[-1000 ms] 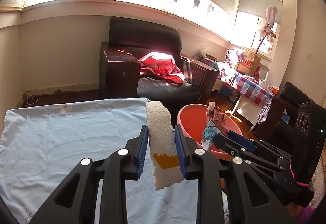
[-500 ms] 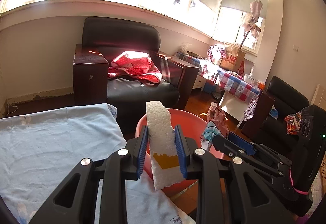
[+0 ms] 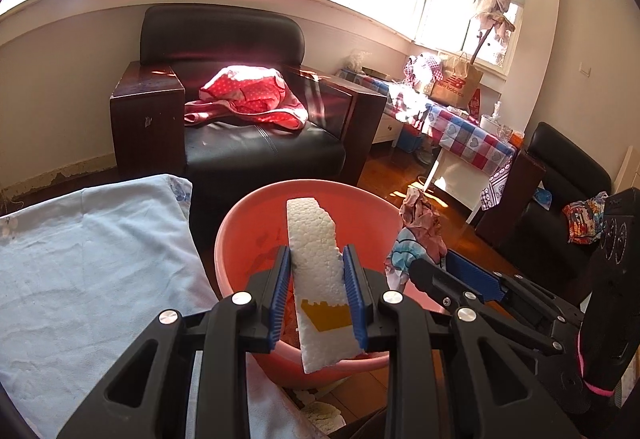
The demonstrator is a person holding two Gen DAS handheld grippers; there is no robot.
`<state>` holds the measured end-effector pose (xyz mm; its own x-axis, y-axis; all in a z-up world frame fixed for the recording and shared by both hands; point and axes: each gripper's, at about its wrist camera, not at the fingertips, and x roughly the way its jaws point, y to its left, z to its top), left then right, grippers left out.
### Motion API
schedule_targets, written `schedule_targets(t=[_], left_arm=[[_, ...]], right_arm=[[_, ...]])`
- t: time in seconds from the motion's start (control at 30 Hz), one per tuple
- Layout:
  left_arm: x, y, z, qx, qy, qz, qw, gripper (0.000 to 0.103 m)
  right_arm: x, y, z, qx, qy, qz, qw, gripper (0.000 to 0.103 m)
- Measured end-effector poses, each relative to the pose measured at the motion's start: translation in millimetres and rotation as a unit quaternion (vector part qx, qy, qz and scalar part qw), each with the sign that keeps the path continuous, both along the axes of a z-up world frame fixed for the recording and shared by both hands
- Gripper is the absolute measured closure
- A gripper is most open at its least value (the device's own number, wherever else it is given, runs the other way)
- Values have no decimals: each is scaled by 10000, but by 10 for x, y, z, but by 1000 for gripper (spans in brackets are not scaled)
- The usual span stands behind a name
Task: Collect trash
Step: 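Carry the foam block and wrapper in both grippers over the pink bucket, then open both grippers to drop the foam block and wrapper into the bucket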
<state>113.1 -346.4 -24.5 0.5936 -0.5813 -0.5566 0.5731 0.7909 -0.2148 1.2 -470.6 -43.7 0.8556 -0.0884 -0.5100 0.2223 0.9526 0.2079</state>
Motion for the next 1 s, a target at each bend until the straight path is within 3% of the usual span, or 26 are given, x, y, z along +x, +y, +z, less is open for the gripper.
schedule_targets(t=[0.57, 0.7, 1.0], left_arm=[[152, -165, -305, 365, 334, 23, 9988, 76], [140, -147, -300, 343, 354, 38, 9988, 64], [96, -81, -251, 286, 332, 70, 9990, 56]], right_arm=[[157, -139, -265, 260, 362, -44, 9990, 70], [175, -164, -298, 334, 411, -95, 9986, 70], [128, -161, -272, 328, 369, -103, 9987, 70]])
